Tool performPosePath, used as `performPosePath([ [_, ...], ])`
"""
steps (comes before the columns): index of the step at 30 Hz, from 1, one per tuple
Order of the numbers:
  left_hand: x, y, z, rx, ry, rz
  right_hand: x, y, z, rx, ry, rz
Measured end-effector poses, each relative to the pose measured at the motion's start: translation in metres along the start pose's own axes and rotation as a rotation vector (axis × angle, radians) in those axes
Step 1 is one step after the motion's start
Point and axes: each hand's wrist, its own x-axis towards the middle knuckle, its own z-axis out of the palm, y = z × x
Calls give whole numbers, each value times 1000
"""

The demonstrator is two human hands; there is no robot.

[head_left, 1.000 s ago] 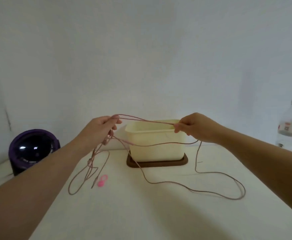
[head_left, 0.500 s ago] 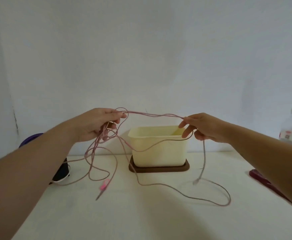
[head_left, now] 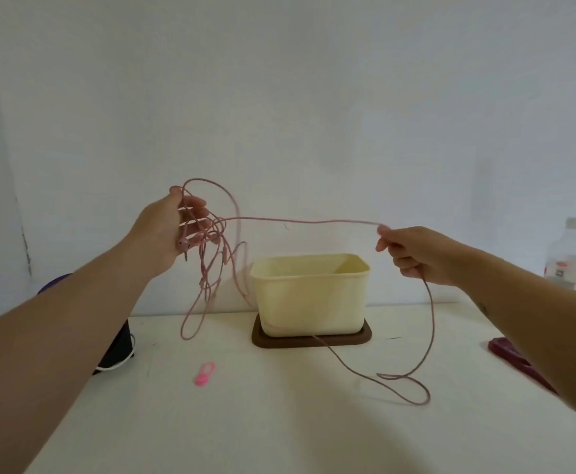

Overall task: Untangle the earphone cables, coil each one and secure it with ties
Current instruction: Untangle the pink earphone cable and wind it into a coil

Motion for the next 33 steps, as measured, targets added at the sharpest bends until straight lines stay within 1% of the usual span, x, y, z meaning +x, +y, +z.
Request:
performPosePath([
  [2,0,0,1,-25,18,-28,1,2,0,345,29,73],
  [4,-1,-3,4,1,15,-50,1,1,8,676,87,119],
  [7,-3,-13,10,102,-32,-107,3,-1,23,1121,176,115],
  [10,-5,-23,13,147,-110,-166,1,-4,29,1405,212,22],
  [11,-6,-26,13,149,-149,-194,1,-6,29,1456,219,-12],
  [12,-6,-29,12,163,-192,-224,0,-7,29,1452,235,-42],
  [13,-7,-31,11,190,-238,-252,1,-7,28,1376,266,-67],
  [14,-9,-34,9,218,-279,-276,2,-7,27,1222,310,-94],
  [15,-10,-36,8,239,-313,-292,3,-6,26,982,359,-134],
  [16,-12,-38,8,248,-336,-295,3,-2,26,668,409,-194],
  [17,-13,-39,9,243,-348,-285,4,5,25,302,446,-274],
  [18,-14,-41,11,221,-351,-263,5,13,25,-75,451,-365],
  [19,-15,-42,14,184,-347,-236,7,24,24,-416,417,-447],
  [20,-15,-43,16,136,-336,-208,9,34,24,-691,366,-513],
  [21,-16,-44,19,79,-321,-181,12,45,24,-895,320,-568],
  [22,-16,-45,21,17,-305,-158,14,54,26,-1027,275,-605],
  [24,-16,-46,23,-138,-261,-119,16,64,29,-1102,227,-646],
  [26,-13,-45,21,-300,-177,-108,15,68,32,-1066,259,-619],
  [27,-11,-45,18,-334,-126,-110,13,69,32,-1014,302,-571],
  [29,-8,-47,12,-364,-44,-110,15,69,29,-876,404,-380],
  [30,-7,-48,9,-397,-29,-108,17,70,25,-825,443,-274],
  [33,-6,-49,-4,-537,-61,-121,26,82,9,-744,468,-49],
])
